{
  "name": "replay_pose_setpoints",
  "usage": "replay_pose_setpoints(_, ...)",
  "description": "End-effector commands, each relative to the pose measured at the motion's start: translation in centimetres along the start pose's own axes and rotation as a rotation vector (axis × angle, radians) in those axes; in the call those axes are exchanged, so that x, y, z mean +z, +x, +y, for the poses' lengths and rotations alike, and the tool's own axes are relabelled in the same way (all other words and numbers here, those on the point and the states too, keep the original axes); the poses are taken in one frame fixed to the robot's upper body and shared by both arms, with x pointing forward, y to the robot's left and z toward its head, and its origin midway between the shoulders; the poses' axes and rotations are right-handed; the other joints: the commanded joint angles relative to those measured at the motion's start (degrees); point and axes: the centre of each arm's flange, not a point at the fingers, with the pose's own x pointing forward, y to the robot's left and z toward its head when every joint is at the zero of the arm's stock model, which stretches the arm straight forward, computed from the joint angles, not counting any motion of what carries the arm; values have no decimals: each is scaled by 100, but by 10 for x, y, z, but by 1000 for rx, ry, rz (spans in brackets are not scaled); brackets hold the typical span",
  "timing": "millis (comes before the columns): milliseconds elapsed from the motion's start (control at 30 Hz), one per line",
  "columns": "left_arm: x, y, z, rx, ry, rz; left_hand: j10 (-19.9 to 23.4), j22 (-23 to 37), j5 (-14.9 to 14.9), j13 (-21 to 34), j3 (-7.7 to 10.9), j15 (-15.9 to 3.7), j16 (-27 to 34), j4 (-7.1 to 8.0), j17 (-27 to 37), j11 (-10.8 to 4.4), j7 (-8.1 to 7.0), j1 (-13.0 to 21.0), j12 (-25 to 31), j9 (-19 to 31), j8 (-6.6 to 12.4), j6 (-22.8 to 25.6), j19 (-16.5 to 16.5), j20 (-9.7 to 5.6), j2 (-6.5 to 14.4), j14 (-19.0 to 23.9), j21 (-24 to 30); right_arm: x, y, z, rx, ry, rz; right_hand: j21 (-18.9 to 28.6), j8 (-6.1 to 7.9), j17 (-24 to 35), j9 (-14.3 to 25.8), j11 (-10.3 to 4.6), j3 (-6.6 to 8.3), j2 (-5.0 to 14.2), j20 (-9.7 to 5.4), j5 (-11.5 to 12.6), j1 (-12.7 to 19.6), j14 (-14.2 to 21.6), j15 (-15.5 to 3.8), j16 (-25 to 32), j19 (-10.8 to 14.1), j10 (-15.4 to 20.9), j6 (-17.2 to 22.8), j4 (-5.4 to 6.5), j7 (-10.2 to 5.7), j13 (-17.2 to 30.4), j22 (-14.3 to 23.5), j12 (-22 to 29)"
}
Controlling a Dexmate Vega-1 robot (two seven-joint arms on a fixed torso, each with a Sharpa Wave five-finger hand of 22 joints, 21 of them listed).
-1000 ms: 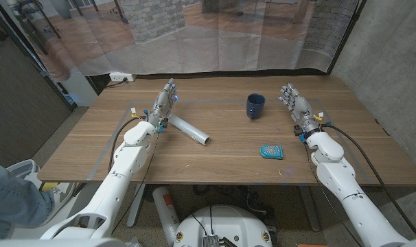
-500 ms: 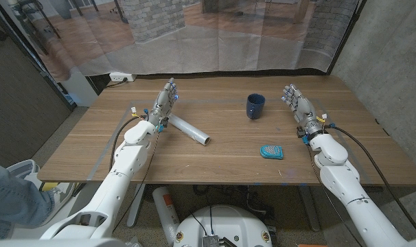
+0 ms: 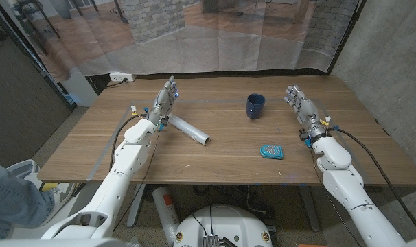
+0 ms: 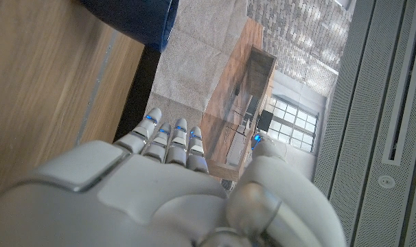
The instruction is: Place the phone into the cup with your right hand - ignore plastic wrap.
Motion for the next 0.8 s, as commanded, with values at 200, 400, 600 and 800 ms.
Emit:
replay_pose_setpoints(200, 3, -3, -5, -2, 6, 1, 8, 33, 46, 15, -20, -5, 39, 1, 32, -4, -6, 39, 14, 18, 22, -3, 34, -161, 16, 5, 2, 9, -15, -5, 9, -41, -12, -30, 37, 19, 13, 6, 7, -9, -180, 15, 73, 46, 4, 0, 73, 51, 71, -41, 10, 27, 35, 46)
replay_pose_setpoints(400, 4, -3, -7, -3, 12, 1, 18, 33, 46, 15, -26, -5, 35, 0, 32, 4, -3, 43, 14, 17, 18, 1, 32, -161, 20, 5, -2, 9, -21, -7, -10, -29, -23, -41, 37, 20, 15, -18, 9, -6, -176, 18, 81, 91, -3, 12, 105, 66, 82, -55, 3, 28, 35, 48)
replay_pose_setpoints(600, 5, -3, -8, 0, 16, 0, 15, 33, 47, 15, -31, -3, 32, -1, 32, -2, -5, 47, 8, 17, 10, -5, 28, -158, 23, 6, -7, 11, -28, -7, -1, -54, -31, -44, 37, 23, 17, -11, 9, -4, -163, 21, 86, 170, 0, 34, 163, 61, 94, -68, 7, 30, 35, 42)
replay_pose_setpoints(800, 4, -2, -9, -7, 9, 4, 19, 34, 47, 15, -36, -7, 30, -3, 32, -1, 0, 51, 5, 17, 11, 10, 30, -157, 27, 8, -10, 12, -35, -10, -13, -56, -32, -54, 25, 23, 19, -20, 14, 1, -162, 27, 102, 215, -4, 39, 213, 78, 72, -90, -36, 32, 35, 46)
